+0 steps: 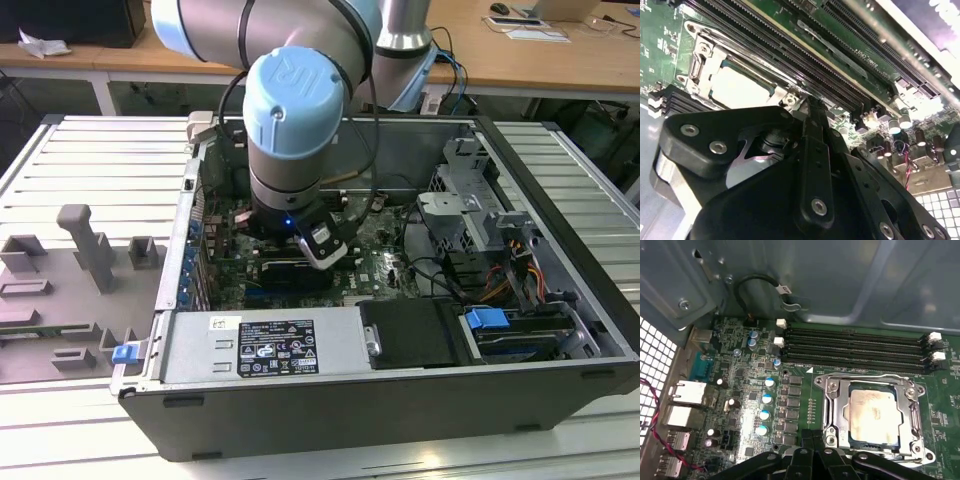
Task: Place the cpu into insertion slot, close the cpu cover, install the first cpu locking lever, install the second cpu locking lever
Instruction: 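Install the second cpu locking lever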
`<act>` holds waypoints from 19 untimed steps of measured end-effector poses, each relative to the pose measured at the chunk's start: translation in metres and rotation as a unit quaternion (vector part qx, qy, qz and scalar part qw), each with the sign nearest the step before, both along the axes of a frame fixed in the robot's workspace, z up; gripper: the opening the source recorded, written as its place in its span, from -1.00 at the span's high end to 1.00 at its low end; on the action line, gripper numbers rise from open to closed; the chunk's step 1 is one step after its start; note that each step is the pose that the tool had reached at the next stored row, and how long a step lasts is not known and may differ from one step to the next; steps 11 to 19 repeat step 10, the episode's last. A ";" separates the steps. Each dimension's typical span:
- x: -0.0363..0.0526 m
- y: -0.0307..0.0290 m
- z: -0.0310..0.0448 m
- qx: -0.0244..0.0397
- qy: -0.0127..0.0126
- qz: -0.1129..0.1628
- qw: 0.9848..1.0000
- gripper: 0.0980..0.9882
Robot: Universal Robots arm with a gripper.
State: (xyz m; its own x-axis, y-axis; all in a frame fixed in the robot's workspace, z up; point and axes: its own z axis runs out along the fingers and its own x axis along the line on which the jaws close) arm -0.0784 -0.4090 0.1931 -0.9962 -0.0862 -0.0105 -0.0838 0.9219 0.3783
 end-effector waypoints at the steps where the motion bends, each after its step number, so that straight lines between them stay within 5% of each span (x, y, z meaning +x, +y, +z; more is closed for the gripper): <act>1: 0.0000 0.0001 0.0014 0.000 0.000 0.000 1.000 0.98; 8: -0.0001 0.0008 0.0180 0.000 0.000 0.000 1.000 0.98; 19: 0.0000 0.0009 0.0190 0.000 0.000 0.000 1.000 0.98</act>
